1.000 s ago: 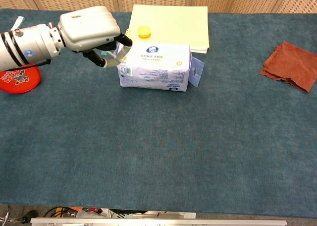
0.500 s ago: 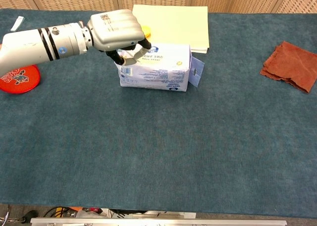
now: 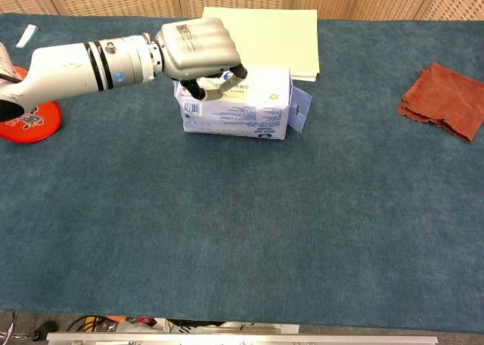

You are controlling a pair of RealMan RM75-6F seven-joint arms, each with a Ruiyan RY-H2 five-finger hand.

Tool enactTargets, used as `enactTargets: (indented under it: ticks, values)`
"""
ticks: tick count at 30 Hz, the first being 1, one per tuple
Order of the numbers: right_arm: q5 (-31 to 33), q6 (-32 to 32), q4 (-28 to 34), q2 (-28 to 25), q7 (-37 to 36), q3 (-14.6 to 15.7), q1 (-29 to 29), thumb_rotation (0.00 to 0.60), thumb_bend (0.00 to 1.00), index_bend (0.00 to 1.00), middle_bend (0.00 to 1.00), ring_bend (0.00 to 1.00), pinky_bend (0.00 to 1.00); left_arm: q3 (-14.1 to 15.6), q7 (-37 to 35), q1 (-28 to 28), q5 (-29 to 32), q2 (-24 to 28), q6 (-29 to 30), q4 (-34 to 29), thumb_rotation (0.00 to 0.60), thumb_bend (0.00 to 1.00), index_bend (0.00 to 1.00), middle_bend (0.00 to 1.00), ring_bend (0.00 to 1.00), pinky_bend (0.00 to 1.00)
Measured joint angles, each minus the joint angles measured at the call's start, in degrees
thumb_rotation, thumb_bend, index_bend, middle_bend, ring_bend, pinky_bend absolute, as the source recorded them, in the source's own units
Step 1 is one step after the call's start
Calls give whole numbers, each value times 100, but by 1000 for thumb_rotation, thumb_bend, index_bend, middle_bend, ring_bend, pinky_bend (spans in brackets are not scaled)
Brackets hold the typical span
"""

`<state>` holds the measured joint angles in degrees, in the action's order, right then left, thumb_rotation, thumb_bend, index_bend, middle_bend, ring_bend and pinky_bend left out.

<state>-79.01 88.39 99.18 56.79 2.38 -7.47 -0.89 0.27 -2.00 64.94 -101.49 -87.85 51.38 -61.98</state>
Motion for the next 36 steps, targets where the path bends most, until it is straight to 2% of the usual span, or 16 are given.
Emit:
enactTargets:
  ticks: [8, 15, 30, 32, 36]
  values:
    - [-4, 32, -53, -4, -73, -6, 29, 600, 785, 441, 469, 508, 500, 1, 112, 39, 121, -45, -99, 11, 600, 364, 535, 992, 989, 928]
    - [-28, 55, -62, -10, -99, -2, 50, 600, 786, 441, 469, 508, 500, -4, 178, 35, 196, -21, -94, -30, 600, 363, 453, 987, 985, 927]
    - [-94, 93, -70, -44, -151, 7, 85, 600, 786, 441, 469, 511, 500, -177, 375, -96, 576, 24, -37, -177, 600, 362, 375, 971, 973, 921]
    - [-157, 85, -56, -64, -139, 9, 62, 600, 785, 441, 469, 511, 500, -213, 421, -182, 663, 83, 46, -268, 600, 362, 366, 950, 958, 919]
    - [-321, 67, -10, -122, -96, 7, -7, 600, 786, 441, 469, 511, 500, -311, 539, -469, 926, 273, 307, -592, 600, 362, 332, 856, 858, 909]
